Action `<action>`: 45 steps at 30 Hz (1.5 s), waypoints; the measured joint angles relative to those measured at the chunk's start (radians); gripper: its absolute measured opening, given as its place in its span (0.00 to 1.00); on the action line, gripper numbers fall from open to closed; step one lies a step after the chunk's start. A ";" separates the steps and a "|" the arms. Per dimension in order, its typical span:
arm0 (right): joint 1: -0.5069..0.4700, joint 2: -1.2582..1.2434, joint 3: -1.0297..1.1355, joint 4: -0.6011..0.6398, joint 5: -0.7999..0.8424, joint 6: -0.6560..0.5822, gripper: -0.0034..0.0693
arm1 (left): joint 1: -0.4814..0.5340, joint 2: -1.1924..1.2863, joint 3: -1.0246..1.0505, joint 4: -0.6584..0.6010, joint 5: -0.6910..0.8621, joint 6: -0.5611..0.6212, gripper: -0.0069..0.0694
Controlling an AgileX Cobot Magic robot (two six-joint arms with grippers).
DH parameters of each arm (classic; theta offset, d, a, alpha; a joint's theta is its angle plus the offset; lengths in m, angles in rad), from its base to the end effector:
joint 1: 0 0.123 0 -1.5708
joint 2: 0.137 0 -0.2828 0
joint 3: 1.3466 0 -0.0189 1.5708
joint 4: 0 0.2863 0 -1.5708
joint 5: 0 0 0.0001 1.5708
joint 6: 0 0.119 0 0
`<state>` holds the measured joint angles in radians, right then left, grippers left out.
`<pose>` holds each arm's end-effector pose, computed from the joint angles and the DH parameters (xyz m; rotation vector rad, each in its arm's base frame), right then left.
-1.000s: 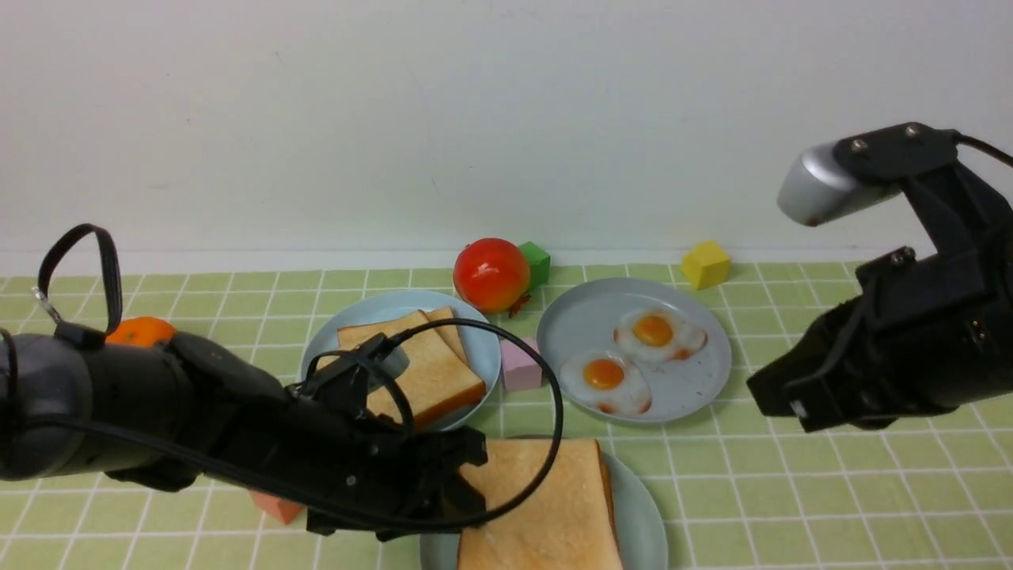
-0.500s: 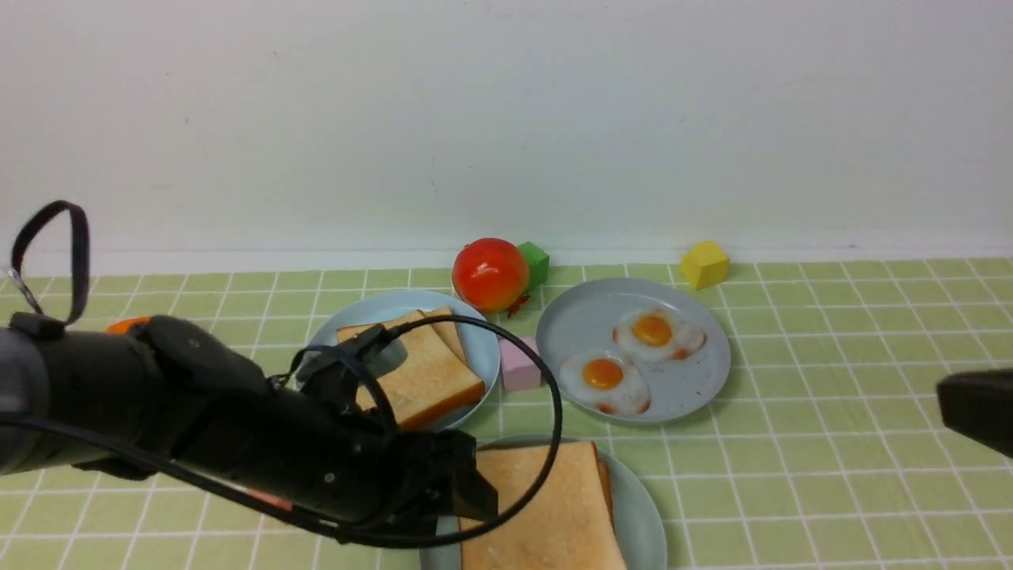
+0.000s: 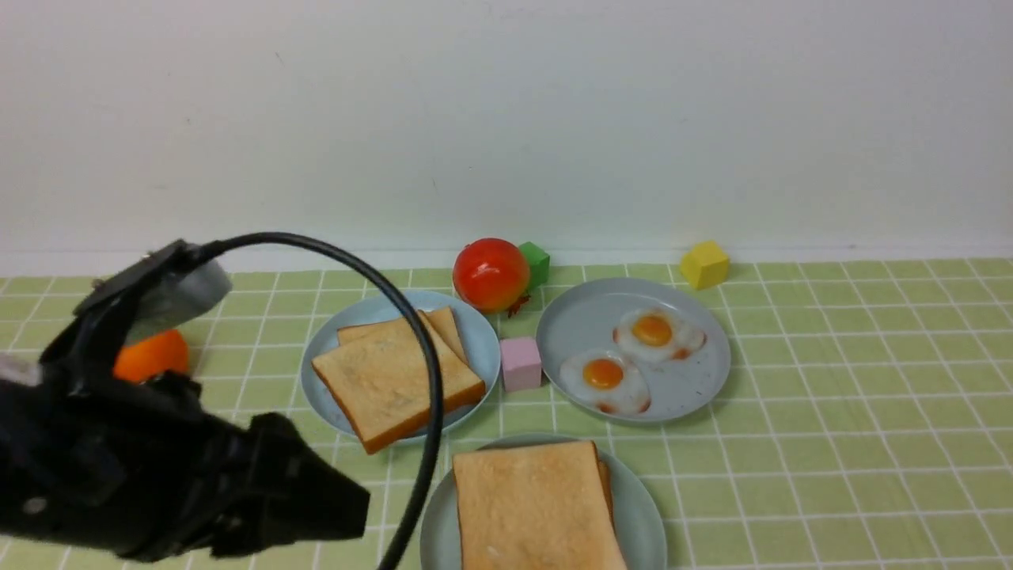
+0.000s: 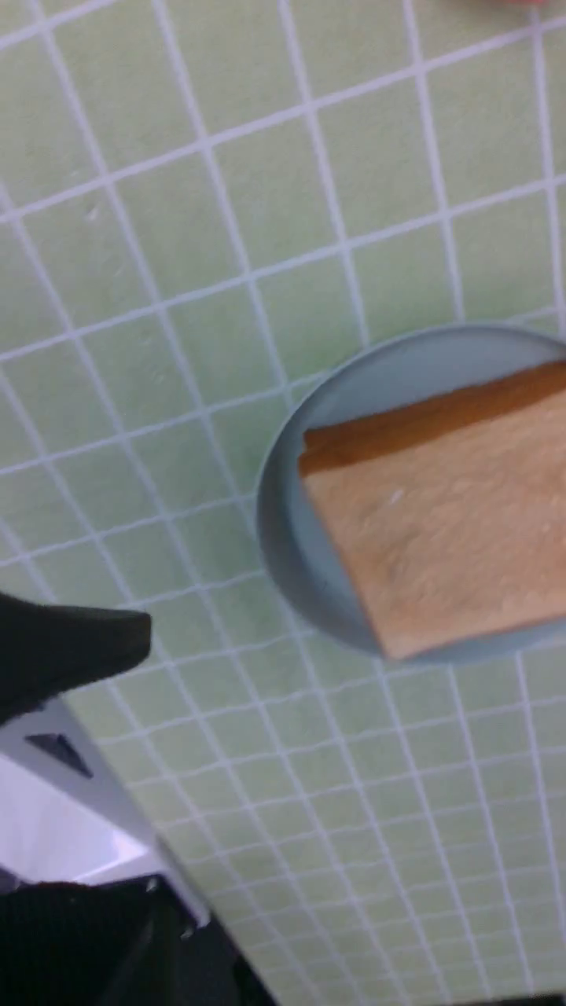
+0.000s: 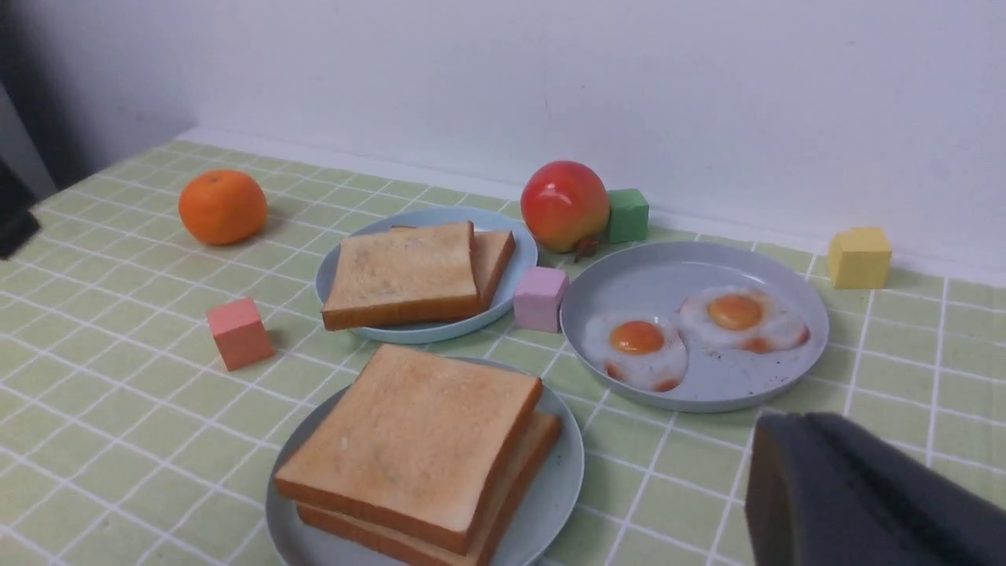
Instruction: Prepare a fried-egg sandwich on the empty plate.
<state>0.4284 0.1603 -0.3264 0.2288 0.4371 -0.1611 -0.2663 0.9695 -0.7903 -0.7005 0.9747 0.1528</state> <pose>0.1032 0.0597 0.2753 -0.4040 1.7165 0.4307 0.1953 -0.1191 0.2872 0.2107 2.5333 -0.9309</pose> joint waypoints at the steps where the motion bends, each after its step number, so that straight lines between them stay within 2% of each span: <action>1: 0.000 -0.002 0.008 0.000 -0.002 0.000 0.05 | 0.000 -0.054 0.001 0.000 0.037 -0.011 0.56; 2: 0.000 -0.002 0.008 0.000 -0.002 0.000 0.05 | 0.000 -0.065 0.001 -0.001 0.044 -0.015 0.55; 3: 0.000 -0.002 0.020 0.000 -0.003 0.000 0.05 | 0.000 -0.161 0.001 0.002 0.102 -0.046 0.44; 4: 0.000 -0.002 0.021 0.000 -0.003 0.000 0.05 | 0.000 -0.172 0.001 0.003 0.107 -0.051 0.43; 5: 0.000 -0.002 0.030 0.000 -0.003 0.000 0.05 | 0.000 -0.262 0.001 0.028 0.134 -0.099 0.32; 10: 0.000 -0.002 0.038 0.001 0.008 0.000 0.05 | 0.000 -0.418 0.001 0.169 0.136 -0.201 0.07; 16: 0.000 -0.002 0.038 0.000 0.010 0.000 0.06 | 0.000 -0.462 0.001 0.323 0.087 -0.210 0.07; 27: 0.000 -0.002 0.039 0.000 0.015 0.000 0.07 | 0.000 -0.460 0.002 0.340 0.086 -0.212 0.07; 30: 0.000 -0.002 0.039 0.000 0.015 0.000 0.08 | 0.003 -0.474 0.015 0.379 0.043 -0.192 0.07; 34: 0.000 -0.002 0.039 0.000 0.016 0.000 0.09 | 0.034 -0.604 0.126 0.532 -0.107 -0.216 0.07; 37: 0.000 -0.002 0.039 0.000 0.017 0.000 0.09 | 0.082 -0.748 0.300 0.685 -0.236 -0.315 0.07; 39: 0.000 -0.002 0.039 0.000 0.017 0.000 0.09 | 0.109 -0.834 0.417 0.738 -0.316 -0.373 0.07; 43: 0.000 -0.002 0.040 0.000 0.020 0.000 0.10 | 0.160 -0.973 0.680 0.769 -0.454 -0.425 0.07; 45: 0.000 -0.002 0.040 0.001 0.020 0.000 0.10 | 0.173 -0.978 0.744 0.770 -0.488 -0.425 0.07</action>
<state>0.4284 0.1581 -0.2861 0.2298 0.4576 -0.1611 -0.0931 -0.0090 -0.0463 0.0695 0.4869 -0.2723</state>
